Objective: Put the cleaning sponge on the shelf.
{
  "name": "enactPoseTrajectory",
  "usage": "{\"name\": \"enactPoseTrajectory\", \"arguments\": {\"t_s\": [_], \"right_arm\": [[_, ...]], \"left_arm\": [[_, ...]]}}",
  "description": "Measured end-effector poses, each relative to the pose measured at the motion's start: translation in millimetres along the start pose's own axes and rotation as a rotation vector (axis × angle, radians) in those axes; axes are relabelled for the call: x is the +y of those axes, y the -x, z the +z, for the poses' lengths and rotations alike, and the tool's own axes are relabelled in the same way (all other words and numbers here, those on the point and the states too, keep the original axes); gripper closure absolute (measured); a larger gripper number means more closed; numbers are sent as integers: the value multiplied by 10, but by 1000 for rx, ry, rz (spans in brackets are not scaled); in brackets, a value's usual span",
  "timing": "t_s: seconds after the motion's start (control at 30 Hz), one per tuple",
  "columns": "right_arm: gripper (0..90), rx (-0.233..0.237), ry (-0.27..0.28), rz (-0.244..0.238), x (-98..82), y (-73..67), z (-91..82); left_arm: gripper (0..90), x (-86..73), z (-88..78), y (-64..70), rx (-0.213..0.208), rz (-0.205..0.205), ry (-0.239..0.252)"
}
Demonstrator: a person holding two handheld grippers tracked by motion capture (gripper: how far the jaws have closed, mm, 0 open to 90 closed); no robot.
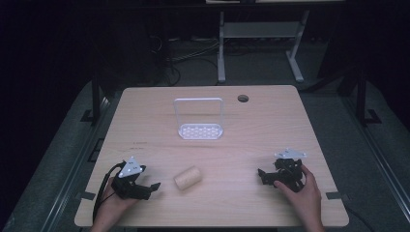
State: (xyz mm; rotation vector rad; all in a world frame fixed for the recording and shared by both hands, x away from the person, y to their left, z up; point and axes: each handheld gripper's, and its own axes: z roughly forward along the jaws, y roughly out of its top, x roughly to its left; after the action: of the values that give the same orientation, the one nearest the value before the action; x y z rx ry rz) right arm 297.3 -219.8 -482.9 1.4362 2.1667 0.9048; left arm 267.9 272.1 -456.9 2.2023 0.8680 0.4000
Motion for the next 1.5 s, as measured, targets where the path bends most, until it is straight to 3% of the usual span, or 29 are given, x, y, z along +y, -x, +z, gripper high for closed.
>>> {"name": "enactPoseTrajectory", "arguments": {"t_s": [0.77,1.5], "right_arm": [[6,0,1,-2,-1,1,0],[6,0,1,-1,-1,1,-1]], "left_arm": [[138,96,51,202,-72,43,-3],[137,282,119,350,-139,102,-19]]}}
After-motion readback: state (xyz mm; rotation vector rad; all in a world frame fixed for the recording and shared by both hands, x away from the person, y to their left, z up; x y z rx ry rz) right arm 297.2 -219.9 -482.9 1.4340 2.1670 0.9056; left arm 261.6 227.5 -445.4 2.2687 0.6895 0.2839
